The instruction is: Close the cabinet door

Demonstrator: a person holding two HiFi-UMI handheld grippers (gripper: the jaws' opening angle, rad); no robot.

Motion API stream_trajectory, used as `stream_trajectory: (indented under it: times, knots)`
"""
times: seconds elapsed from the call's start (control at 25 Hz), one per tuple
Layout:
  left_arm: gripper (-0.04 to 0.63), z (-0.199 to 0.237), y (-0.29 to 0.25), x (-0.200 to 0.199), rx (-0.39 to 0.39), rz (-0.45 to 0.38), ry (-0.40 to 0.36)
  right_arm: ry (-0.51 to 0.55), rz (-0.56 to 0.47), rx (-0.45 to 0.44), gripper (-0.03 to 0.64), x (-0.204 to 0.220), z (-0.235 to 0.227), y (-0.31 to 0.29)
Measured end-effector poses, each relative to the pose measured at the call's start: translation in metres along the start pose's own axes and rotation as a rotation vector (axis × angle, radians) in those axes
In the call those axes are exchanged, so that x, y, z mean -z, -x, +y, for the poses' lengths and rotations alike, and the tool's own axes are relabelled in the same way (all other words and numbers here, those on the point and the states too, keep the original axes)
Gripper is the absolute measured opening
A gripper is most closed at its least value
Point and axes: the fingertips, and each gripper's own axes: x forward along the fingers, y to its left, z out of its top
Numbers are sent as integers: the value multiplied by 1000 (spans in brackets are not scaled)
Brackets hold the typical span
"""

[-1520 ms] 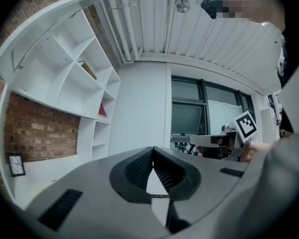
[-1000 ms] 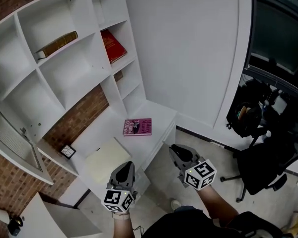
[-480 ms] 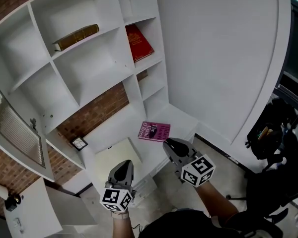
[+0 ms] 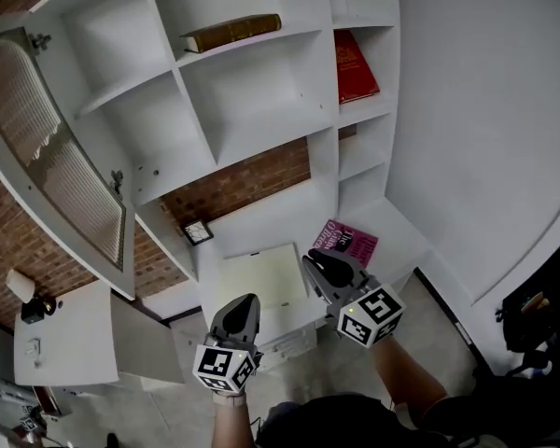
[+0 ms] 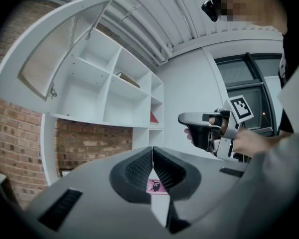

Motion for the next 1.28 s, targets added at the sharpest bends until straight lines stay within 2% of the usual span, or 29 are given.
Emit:
stream_trajectory:
  times: [0.4,0.76,1.0,1.28]
  knots:
    - [9,80,77,2,-159,17,15,-8,-21,-202,57,-4,95,-99]
    - [9,142,141,-7,-274,-8,24,9,-16,-358,57,-3,184,-163]
    - [11,174,169,-9,-325,-37,25,20,-18,-445,57,-1,233,-191]
    - [11,203,185,-17,-338,-71,16,33,-26,-503,69,1,274,-217]
